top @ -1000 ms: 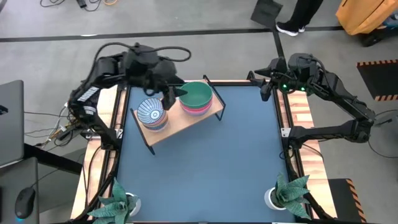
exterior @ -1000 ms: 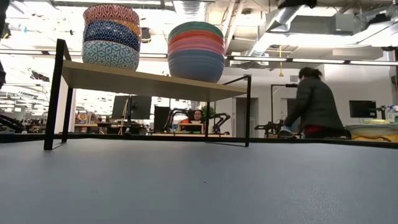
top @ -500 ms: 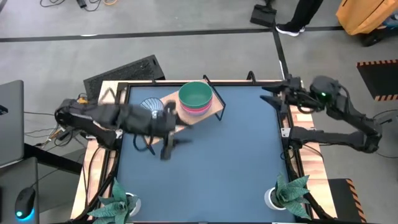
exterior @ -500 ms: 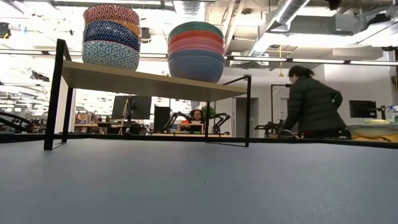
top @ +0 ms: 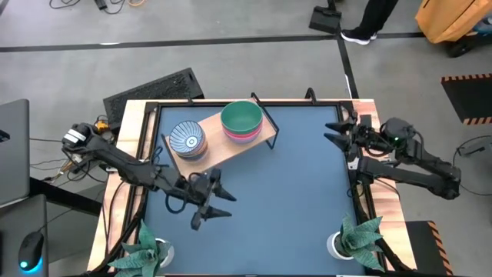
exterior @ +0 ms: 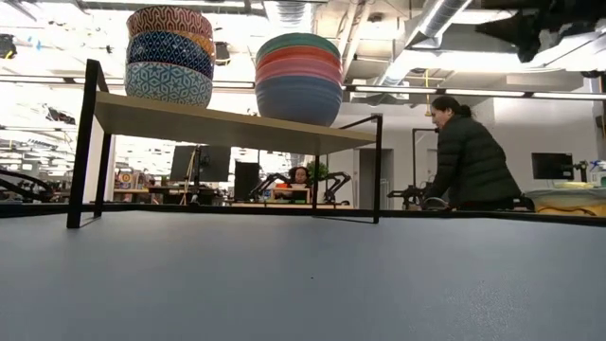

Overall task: Place and stack bowls onto a shelf
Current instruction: Return to Home Position

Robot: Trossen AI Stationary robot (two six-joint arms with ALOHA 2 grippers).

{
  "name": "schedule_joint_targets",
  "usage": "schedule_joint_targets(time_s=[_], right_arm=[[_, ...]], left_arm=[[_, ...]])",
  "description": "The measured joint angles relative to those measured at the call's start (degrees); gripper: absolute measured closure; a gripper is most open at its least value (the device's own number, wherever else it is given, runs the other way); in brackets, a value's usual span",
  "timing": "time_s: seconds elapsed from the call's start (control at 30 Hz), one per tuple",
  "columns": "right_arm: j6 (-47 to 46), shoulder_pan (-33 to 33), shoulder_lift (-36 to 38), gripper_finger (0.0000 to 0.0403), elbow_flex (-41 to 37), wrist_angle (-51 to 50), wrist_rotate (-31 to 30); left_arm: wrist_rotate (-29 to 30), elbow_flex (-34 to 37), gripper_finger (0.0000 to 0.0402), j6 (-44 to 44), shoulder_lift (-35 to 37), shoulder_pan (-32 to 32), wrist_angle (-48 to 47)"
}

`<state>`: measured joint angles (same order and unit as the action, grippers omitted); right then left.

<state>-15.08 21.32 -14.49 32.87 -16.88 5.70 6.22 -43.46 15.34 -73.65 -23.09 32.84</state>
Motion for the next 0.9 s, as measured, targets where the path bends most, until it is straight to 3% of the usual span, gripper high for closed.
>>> schedule_joint_targets(time_s=[0.1,0.23,0.47,0.73,0.9], right_arm=[[-0.1,0.1,1.8,0.0173,-2.8,0.4,-0.2],[-1.5,0.2,3.7,0.0173,-5.3,3.0,-2.2],[-1.6,0.2,5.7,0.0173,-6.0,2.9,-3.3],[-1.6,0.0,6.0,0.0173,-6.0,2.8,-3.2],[-1.0,0.1,6.0,0.0173,-6.0,2.8,-3.2]], left_arm=[[-0.2,5.7,0.0193,3.7,0.1,0.1,6.2],[-1.7,11.0,0.0193,7.0,2.7,0.0,7.4],[-4.9,16.9,0.0193,7.6,19.3,-0.5,7.4],[-5.6,18.4,0.0193,8.9,31.9,-5.5,-5.4],[1.2,18.4,0.0193,4.6,34.3,-9.5,-13.0]])
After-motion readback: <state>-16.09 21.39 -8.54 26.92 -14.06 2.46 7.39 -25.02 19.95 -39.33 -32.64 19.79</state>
